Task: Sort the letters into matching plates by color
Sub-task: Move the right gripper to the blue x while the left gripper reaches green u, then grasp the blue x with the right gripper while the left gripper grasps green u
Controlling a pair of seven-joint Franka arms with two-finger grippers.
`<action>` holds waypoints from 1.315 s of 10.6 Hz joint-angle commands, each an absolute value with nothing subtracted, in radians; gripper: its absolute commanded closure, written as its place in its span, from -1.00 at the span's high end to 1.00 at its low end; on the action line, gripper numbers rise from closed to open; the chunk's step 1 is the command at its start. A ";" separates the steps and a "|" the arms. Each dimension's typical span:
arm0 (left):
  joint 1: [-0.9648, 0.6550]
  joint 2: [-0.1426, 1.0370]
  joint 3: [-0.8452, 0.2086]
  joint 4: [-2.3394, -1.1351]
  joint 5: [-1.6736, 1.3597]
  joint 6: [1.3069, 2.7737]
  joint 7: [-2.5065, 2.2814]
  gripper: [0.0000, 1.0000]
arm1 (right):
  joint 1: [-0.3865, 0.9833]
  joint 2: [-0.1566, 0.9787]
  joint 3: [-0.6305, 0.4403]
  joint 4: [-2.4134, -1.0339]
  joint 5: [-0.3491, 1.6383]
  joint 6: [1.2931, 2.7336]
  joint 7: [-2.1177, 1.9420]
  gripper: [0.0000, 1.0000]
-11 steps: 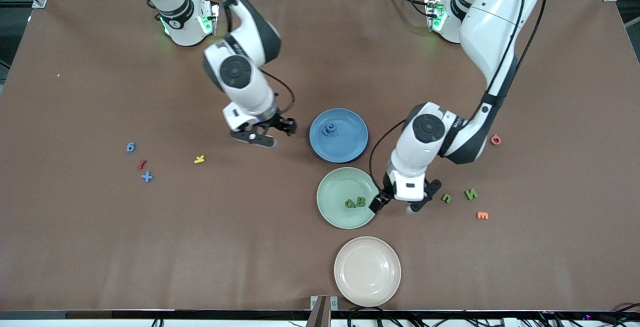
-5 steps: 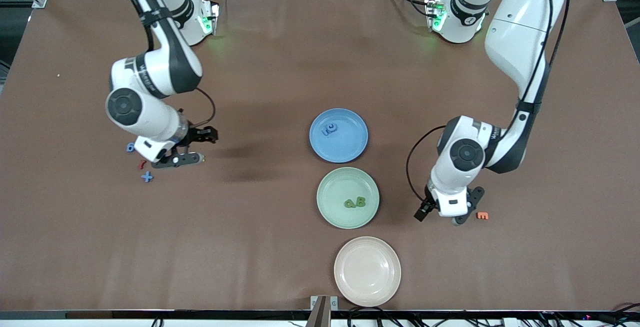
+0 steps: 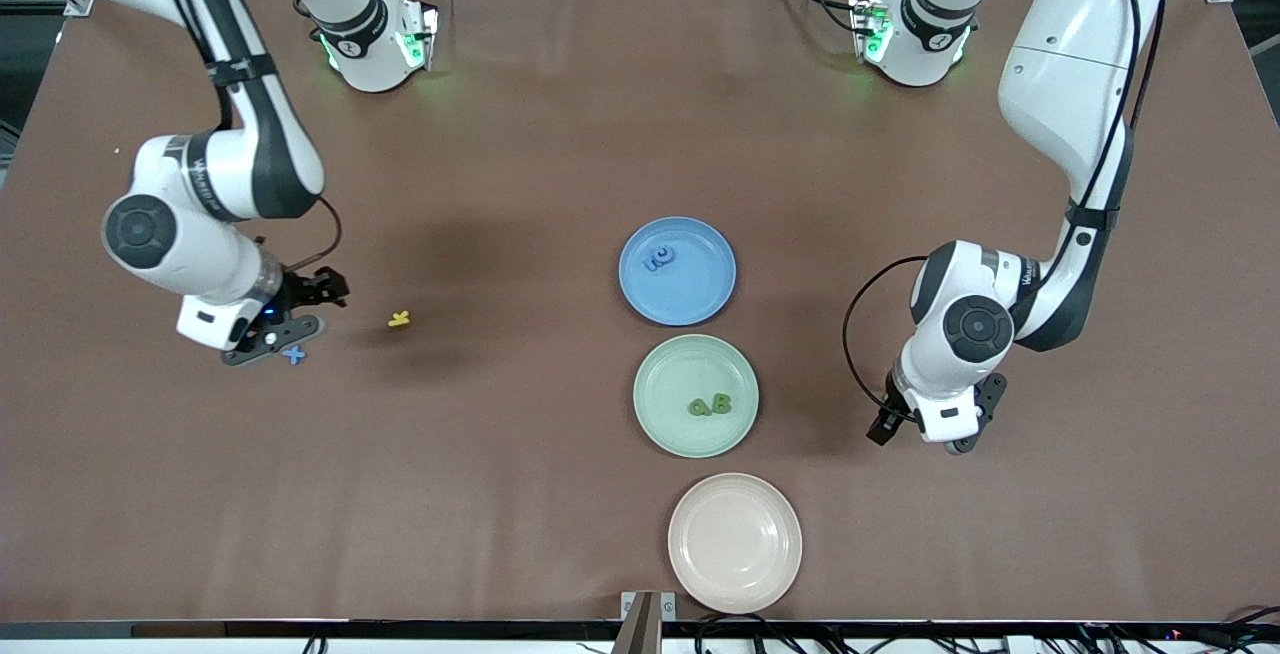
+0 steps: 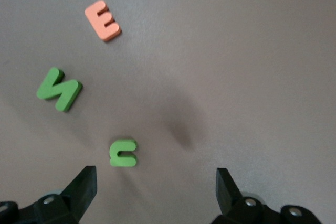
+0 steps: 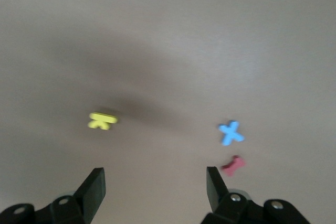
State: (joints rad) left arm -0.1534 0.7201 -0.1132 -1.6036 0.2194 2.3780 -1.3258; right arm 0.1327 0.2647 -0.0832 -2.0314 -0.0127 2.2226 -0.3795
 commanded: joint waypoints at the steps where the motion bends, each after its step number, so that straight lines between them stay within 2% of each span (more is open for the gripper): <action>1: -0.156 0.748 -0.117 -1.592 0.154 2.365 -1.335 1.00 | 0.051 0.320 -0.080 -2.114 -0.023 2.438 -0.613 0.71; 3: -0.155 0.755 -0.117 -1.594 0.152 2.365 -1.333 1.00 | 0.025 0.369 -0.090 -2.135 -0.009 2.534 -0.691 0.61; 8: -0.152 0.758 -0.101 -1.594 0.152 2.365 -1.330 1.00 | -0.005 0.452 -0.092 -2.128 -0.005 2.629 -0.774 0.51; 12: -0.135 0.768 -0.101 -1.595 0.152 2.368 -1.325 1.00 | -0.011 0.495 -0.098 -2.086 0.000 2.641 -0.798 0.42; 14: -0.137 0.790 -0.101 -1.595 0.153 2.376 -1.324 1.00 | -0.009 0.514 -0.101 -2.079 0.037 2.642 -0.799 0.32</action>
State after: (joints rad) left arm -0.1339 0.7686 -0.1018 -1.6040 0.1699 2.3760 -1.3302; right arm 0.0028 0.4815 -0.1047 -2.1050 -0.0040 2.6342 -0.7723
